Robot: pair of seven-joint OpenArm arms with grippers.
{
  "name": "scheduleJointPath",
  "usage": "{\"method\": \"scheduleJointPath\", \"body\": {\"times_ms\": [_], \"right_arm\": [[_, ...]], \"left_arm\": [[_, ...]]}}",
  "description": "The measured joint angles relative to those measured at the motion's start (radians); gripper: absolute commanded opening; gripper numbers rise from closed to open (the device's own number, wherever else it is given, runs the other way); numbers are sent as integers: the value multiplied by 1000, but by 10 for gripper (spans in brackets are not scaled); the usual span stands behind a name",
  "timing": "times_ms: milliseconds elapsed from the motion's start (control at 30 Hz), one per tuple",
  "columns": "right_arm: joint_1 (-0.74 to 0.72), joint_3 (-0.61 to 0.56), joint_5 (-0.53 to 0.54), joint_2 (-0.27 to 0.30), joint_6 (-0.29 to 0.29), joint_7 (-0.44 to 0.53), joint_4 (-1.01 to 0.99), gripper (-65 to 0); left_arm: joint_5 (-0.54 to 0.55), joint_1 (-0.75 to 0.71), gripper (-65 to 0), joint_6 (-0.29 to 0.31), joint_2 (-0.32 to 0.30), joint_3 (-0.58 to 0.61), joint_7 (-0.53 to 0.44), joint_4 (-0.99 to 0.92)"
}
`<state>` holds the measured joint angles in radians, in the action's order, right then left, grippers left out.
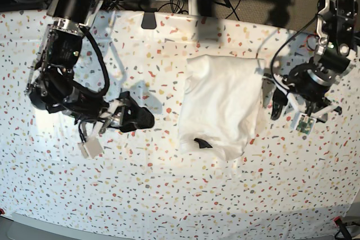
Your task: Fold the T-shirt properly
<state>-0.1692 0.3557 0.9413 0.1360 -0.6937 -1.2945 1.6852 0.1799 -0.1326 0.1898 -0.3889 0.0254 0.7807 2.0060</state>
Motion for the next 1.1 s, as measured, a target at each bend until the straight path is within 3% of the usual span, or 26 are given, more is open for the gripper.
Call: {"method": "scheduleJointPath", "body": {"times_ms": [167,300,467,667,800,900,1033,1100], "right_arm": [[137,42,-12,112,0,-11,144,-295],[245,115,-2,163,0,-6,244,-295],[422,256,22,206,0,-4,316,-295],[619,427,121,204,0,-94,349,-295],[742,481,128,206,0,-105,354,-295],[856,482,104,200,0,-114,355,-295],[931,469,106,141,0,-78,352,-295],[931,431,80,109,0,-71,339,-295]], "left_arm": [[8,-91,-330,2,-33,-50,6,0],[106,-153,-330,4,-28,-196,-3,1],[256,-309,-330,109,-31,-409,15,2],[418,-497,-330,236,42,-596,46,2],[519,-601,-330,396,116,-663,114,3],[513,-692,-331,489,143,-655,119,-2],[508,-737,-331,503,129,-556,67,-139],[401,-724,-331,502,117,-480,-6,-265]]}}
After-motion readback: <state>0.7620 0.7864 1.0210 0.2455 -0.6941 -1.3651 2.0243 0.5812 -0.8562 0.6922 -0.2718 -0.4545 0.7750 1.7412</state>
